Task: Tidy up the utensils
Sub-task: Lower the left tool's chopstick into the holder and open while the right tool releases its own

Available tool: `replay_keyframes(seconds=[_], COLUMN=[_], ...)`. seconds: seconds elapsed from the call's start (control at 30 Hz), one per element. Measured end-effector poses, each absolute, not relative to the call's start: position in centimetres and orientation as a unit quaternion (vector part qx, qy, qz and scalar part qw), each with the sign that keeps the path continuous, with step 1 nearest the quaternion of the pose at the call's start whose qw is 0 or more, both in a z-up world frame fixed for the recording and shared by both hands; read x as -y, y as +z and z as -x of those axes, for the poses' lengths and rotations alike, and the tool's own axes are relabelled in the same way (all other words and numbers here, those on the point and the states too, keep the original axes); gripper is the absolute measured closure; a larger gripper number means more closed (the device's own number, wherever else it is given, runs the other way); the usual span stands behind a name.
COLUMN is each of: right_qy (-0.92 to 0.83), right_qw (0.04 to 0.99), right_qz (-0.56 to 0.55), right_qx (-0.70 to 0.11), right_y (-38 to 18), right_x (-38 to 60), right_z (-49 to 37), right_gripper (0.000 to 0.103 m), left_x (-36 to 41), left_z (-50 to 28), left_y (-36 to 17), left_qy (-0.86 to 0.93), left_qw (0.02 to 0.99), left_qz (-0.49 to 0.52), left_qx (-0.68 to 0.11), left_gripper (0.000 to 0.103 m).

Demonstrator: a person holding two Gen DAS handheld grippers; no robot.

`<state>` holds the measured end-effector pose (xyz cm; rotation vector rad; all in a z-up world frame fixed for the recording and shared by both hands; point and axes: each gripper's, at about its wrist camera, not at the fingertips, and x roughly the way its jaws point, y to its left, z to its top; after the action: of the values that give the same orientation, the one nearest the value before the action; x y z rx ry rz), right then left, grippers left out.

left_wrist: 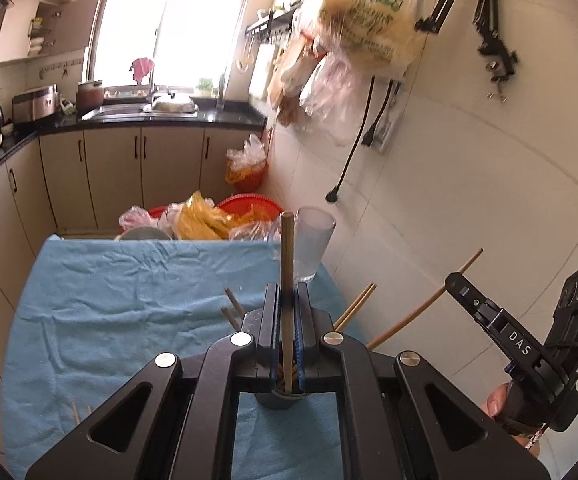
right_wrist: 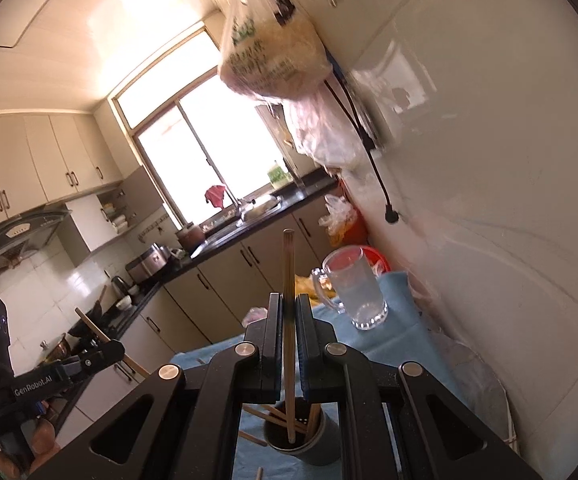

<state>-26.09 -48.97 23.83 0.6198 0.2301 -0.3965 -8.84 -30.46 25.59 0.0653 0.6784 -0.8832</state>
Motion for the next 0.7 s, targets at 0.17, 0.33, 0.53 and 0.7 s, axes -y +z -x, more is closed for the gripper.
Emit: replay_keyframes(seconds=[0.17,0.33,0.53,0.7], right_qy=[-0.186,-0.180,-0.181,-0.187], right_qw=[0.919,0.914,0.908,0.908], right_qz=[-0.313,-0.318,-0.320,-0.320], right_qx=[-0.147,-0.177,-0.199,-0.196], right_y=[21.3,19.2,17.8,18.1], right_x=[49.7,49.8,49.9,49.8], right_z=[24.2,22.6,21.5,21.9], right_gripper=[0.096,0.096,0.094,0.094], left_x=[31.2,31.3,31.2,30.6], left_z=[7.6,6.4,5.6,5.6], left_y=[22.8,20.9,20.1,20.5], left_qy=[-0.410,-0.403,-0.397,-0.401], left_qw=[0.844,0.841,0.840,0.839], left_qz=[-0.039,-0.043,-0.041,-0.035], left_qx=[-0.343,-0.359,-0.367,-0.365], left_gripper=[0.097,0.097,0.097,0.093])
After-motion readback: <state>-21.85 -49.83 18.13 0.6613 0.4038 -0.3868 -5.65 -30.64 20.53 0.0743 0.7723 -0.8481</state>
